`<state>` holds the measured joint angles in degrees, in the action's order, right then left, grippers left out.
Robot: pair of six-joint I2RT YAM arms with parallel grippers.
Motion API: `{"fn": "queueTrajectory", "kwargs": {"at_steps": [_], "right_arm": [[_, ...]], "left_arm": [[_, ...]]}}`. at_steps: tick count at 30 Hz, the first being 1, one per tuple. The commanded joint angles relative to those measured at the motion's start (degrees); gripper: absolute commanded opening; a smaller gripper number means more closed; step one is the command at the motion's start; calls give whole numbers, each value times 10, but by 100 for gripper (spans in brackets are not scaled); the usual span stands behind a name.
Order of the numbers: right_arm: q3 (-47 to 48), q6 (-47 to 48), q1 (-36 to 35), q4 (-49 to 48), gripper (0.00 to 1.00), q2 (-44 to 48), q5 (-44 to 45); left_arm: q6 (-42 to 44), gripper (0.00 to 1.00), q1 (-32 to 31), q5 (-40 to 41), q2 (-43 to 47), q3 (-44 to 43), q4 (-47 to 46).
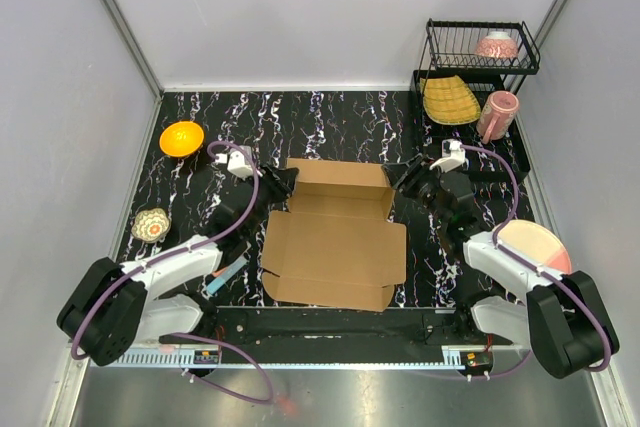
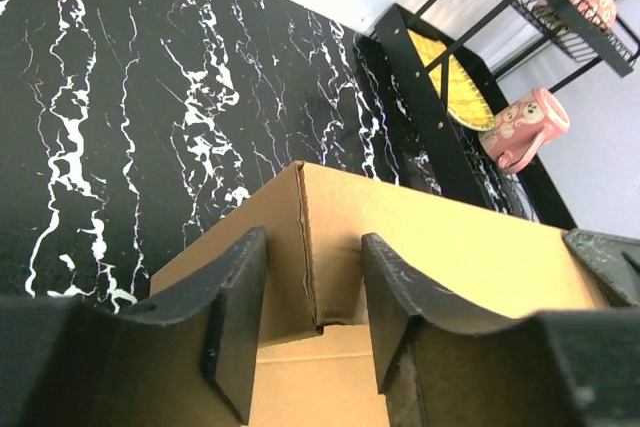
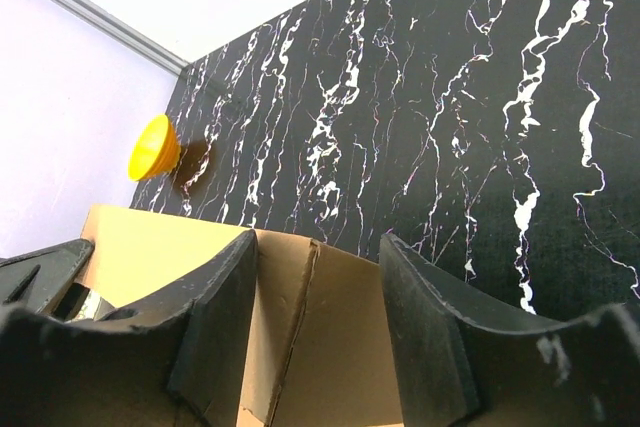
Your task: Fold the paper box
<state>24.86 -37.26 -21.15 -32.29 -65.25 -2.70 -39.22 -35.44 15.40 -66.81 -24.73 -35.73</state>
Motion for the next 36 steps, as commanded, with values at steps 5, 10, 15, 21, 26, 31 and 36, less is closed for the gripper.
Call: {"fn": "queueTrajectory", "kwargs": {"at_steps": [5, 10, 15, 21, 26, 31, 36], "right_arm": [[-27, 26, -3, 137, 51, -15, -20], [-31, 23, -3, 138, 52, -12, -18], [11, 38, -3, 201, 72, 45, 12], [131, 90, -2, 318, 83, 71, 63], [205, 126, -3, 393, 86, 105, 89], [342, 254, -66, 495, 83, 93, 145], [486, 480, -374, 588, 87, -65, 437]], "left_arm": [[5, 22, -6, -37, -10, 10, 27], [2, 22, -6, -34, -13, 10, 27], [10, 58, -2, -13, 18, -22, 76], [48, 74, 5, 24, 50, -82, 154], [70, 87, 11, 77, 97, -108, 210], [98, 92, 14, 146, 163, -150, 281], [57, 92, 15, 195, 237, -151, 401]]}}
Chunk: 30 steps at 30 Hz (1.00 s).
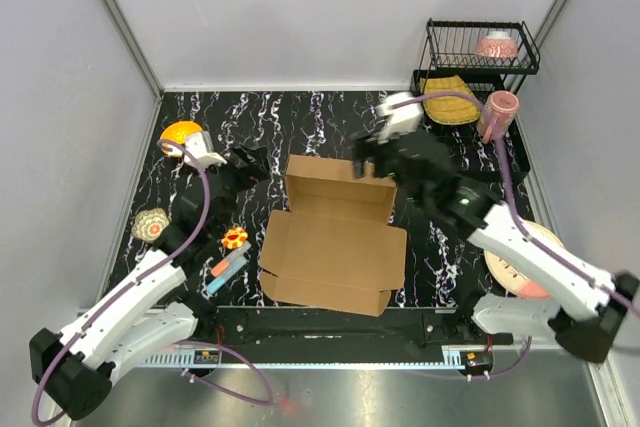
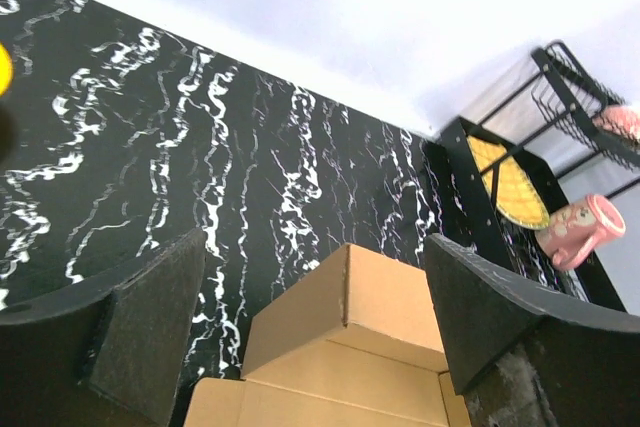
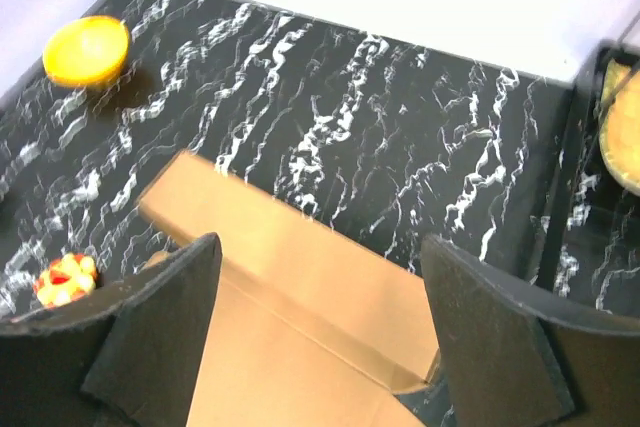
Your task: Fold the paper box
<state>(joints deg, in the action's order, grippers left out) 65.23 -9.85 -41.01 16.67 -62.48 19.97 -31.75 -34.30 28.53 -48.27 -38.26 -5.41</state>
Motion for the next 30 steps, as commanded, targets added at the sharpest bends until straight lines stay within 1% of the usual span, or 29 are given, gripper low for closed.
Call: {"fn": "queueTrajectory", "kwargs": {"at_steps": [1, 2, 4, 7, 8, 10, 12, 22, 26, 29, 30], "right_arm": [[90, 256, -197, 103, 87, -113, 265], [93, 278, -217, 102, 88, -144, 280], [92, 331, -256, 98, 88, -163, 309], [89, 381, -278, 106, 88, -200, 338], [87, 391, -281, 108, 88, -207, 344], [81, 411, -286, 106, 88, -218, 348], [80, 411, -288, 100, 88, -222, 345], [103, 396, -287, 98, 86, -308, 320], [111, 414, -283, 79, 85, -343, 331], [117, 431, -275, 57, 82, -367, 350], [119, 435, -274, 45, 79, -372, 356]], "left_arm": [[-25, 92, 4, 68, 65, -8, 112], [-31, 92, 4, 70, 90, -2, 136], [-44, 92, 4, 76, 116, 14, 158], [-52, 92, 4, 86, 168, 40, 192], [-53, 92, 4, 89, 192, 46, 204], [-60, 92, 4, 90, 214, 62, 213], [-66, 92, 4, 91, 237, 67, 225], [-70, 91, 4, 83, 244, 61, 247], [-72, 91, 4, 82, 248, 65, 248], [-74, 91, 4, 79, 252, 66, 254], [-73, 91, 4, 79, 252, 66, 254]]}}
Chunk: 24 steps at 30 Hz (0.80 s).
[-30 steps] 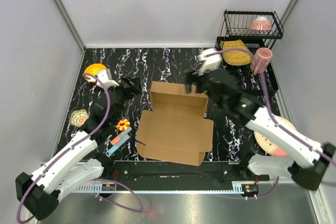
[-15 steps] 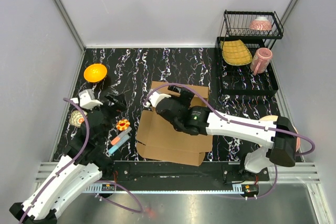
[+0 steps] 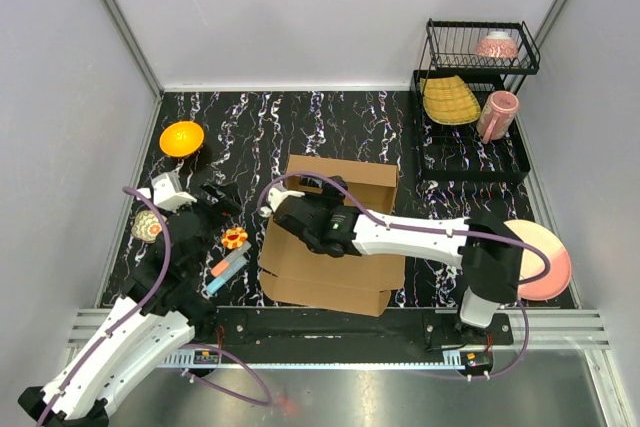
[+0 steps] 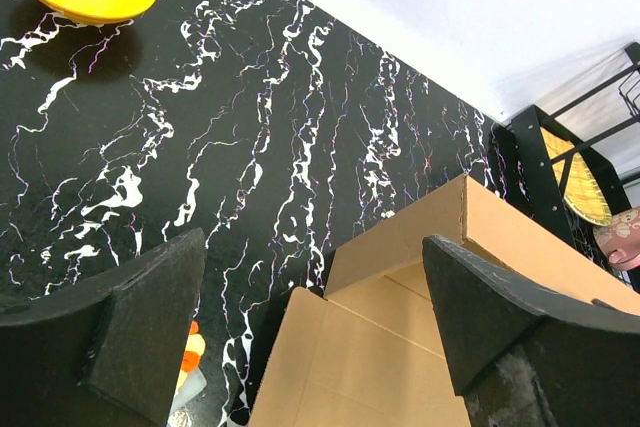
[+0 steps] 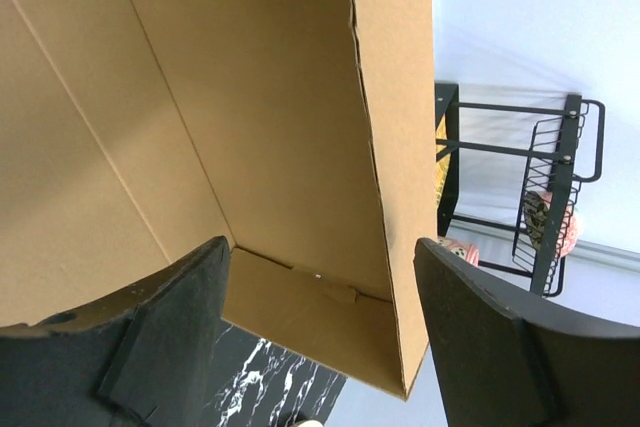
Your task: Fold the paper box
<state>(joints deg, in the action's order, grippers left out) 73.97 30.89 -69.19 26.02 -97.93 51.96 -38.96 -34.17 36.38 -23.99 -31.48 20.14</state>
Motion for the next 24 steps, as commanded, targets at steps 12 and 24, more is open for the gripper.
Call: {"fn": "queueTrajectory", "kwargs": {"at_steps": [12, 24], "right_arm": [[28, 84, 36, -93, 34, -31, 44], [-6, 116, 45, -118, 14, -27, 45]], "left_arm": [[6, 90, 2, 19, 15, -4, 10], [13, 90, 2, 25, 17, -22, 14]]}}
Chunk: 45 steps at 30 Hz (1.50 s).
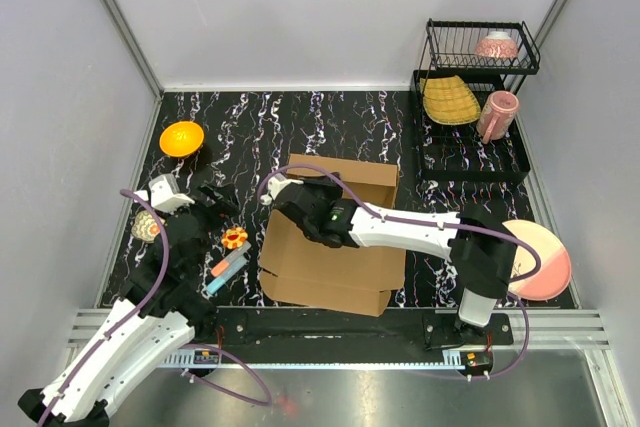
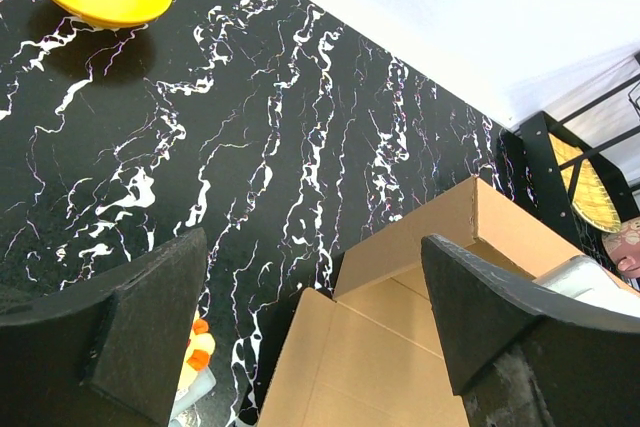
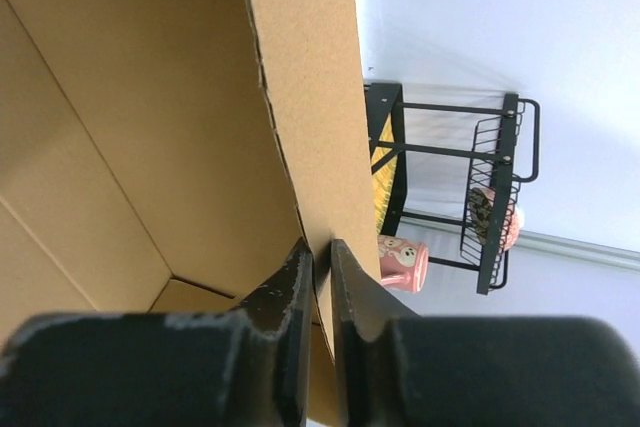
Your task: Fold the paper box
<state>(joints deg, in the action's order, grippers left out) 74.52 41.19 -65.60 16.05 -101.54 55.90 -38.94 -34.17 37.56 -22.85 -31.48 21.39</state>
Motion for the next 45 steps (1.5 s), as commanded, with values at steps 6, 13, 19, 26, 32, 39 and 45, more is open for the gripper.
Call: {"fn": "queueTrajectory", "kwargs": {"at_steps": [6, 13, 19, 26, 32, 39, 45], "right_arm": [[2, 47, 13, -43, 0, 20, 46], [117, 83, 38, 2, 0, 107, 61], [316, -346, 201, 351, 0, 121, -162], [188, -755, 408, 359, 0, 193, -440], [30, -1029, 420, 317, 0, 214, -500], [-116, -1212, 416, 295, 0, 181, -529], [-189, -1277, 404, 271, 0, 162, -540]], "left_arm": [[31, 90, 2, 29, 22, -33, 8], [131, 90, 2, 94, 14, -135, -42], [167, 90, 2, 97, 4, -208, -78], [140, 90, 2, 87, 6, -194, -73], [66, 88, 2, 51, 7, -145, -58], [12, 80, 2, -83, 22, -58, -83], [37, 80, 2, -183, 68, -14, -135]]}}
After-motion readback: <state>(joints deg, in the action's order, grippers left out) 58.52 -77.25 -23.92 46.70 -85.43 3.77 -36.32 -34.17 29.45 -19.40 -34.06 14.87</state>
